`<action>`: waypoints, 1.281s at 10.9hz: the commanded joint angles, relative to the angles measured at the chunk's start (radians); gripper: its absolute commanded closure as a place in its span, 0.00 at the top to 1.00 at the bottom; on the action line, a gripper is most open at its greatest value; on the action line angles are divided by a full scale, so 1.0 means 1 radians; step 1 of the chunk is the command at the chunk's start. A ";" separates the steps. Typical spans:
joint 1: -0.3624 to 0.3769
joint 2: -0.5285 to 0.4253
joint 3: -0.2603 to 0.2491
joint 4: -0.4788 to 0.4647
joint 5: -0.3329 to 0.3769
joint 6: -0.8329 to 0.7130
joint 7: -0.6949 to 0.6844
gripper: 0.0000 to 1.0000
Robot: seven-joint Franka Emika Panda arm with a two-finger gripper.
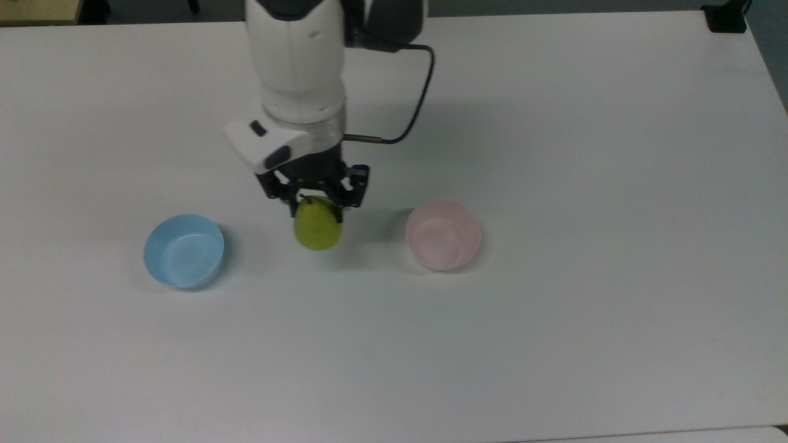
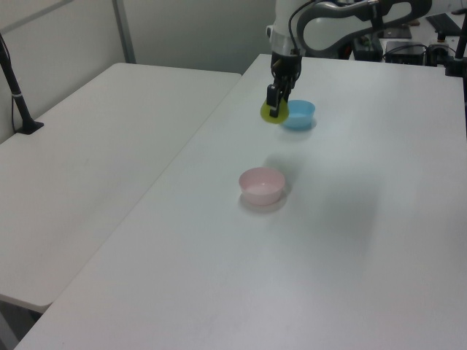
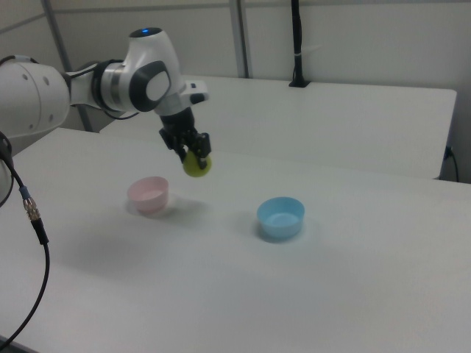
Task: Place the pear in the bowl
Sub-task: 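Lift the pear and carry it over the pink bowl, then lower the pear into the pink bowl and open the gripper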
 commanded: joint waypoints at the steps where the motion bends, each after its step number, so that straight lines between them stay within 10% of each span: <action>1: 0.125 -0.001 -0.007 0.005 0.003 0.013 0.123 0.25; 9: 0.257 0.102 -0.008 0.004 -0.011 0.066 0.187 0.34; 12: 0.256 0.111 -0.010 0.000 -0.023 0.066 0.187 1.00; 14: 0.254 0.108 -0.008 0.002 -0.022 0.066 0.187 1.00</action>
